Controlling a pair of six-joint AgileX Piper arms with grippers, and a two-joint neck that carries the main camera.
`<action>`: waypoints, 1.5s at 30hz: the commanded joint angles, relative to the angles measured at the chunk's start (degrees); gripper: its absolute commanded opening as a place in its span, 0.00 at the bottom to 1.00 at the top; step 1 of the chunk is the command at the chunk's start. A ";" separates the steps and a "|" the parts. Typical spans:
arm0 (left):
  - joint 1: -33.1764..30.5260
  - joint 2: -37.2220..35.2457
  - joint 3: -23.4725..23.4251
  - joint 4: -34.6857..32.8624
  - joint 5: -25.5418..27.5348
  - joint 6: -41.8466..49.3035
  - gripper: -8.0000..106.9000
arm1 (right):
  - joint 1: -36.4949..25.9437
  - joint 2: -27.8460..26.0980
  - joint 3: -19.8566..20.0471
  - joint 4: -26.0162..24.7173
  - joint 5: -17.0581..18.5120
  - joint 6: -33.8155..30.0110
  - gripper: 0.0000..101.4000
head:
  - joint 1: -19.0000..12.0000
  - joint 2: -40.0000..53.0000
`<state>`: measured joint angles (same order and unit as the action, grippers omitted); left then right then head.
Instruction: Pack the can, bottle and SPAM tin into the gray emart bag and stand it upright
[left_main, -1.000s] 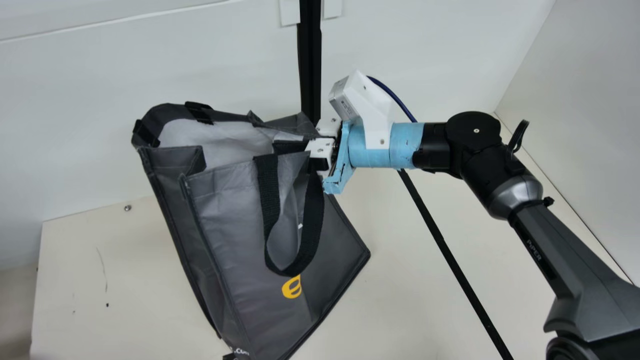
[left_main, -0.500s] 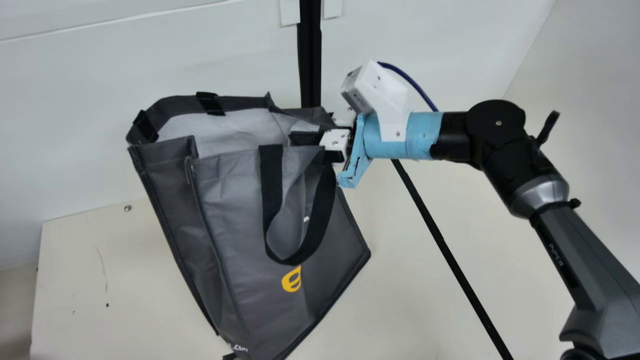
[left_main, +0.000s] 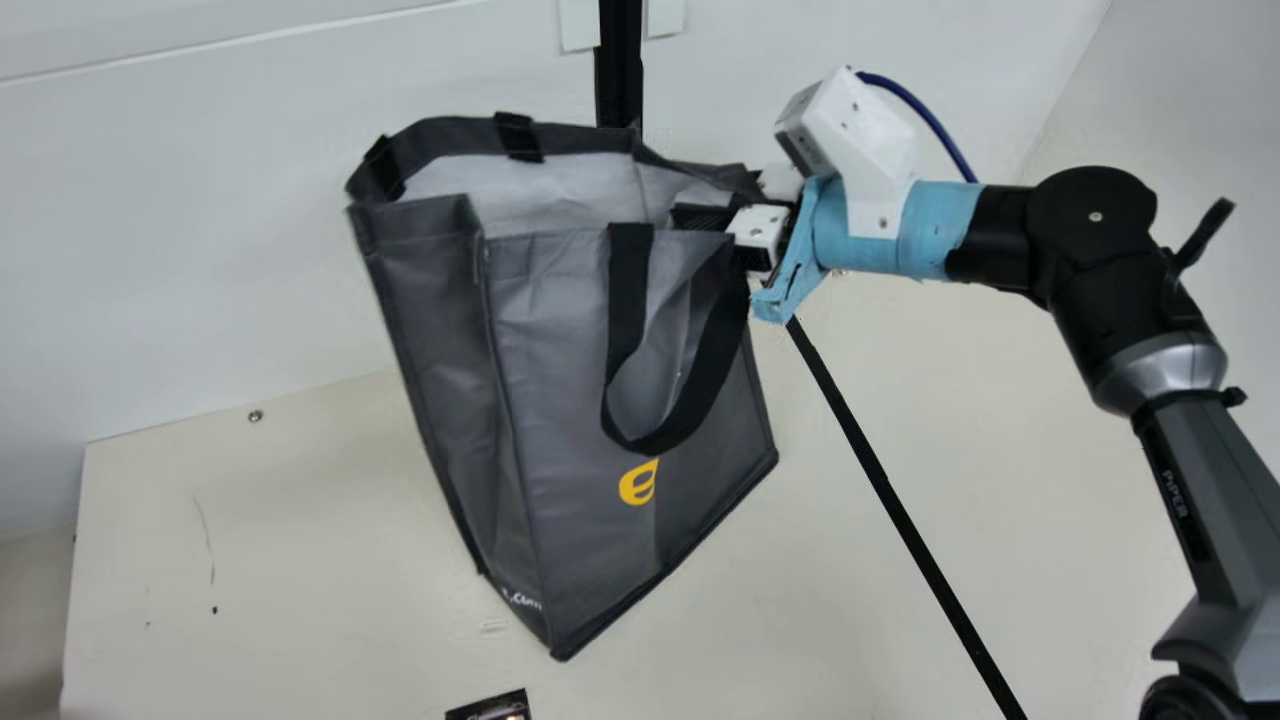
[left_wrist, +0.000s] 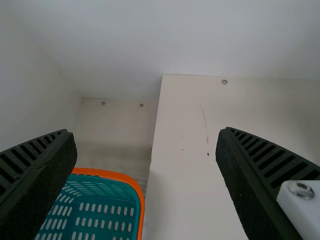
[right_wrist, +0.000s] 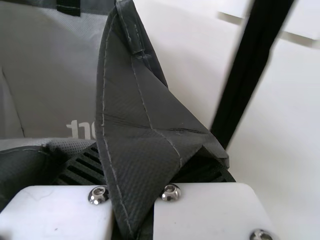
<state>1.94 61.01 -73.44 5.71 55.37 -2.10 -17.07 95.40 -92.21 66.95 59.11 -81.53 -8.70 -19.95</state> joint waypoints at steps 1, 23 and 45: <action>0.00 0.00 0.00 0.00 0.00 0.00 0.85 | -1.21 0.22 -0.39 -0.46 -0.30 0.23 0.00 | -1.30 -0.05; 0.00 0.00 0.00 0.00 0.00 0.00 0.85 | -13.52 4.50 -8.49 -6.87 -1.47 2.69 0.00 | -1.30 -0.05; 0.00 0.00 0.00 0.00 0.00 0.00 0.85 | -26.27 10.12 -20.88 -12.42 2.13 5.47 0.00 | -1.30 -0.05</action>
<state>1.94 61.01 -73.44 5.71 55.37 -2.10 -42.88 105.45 -112.62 54.70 61.20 -76.08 -8.70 -19.95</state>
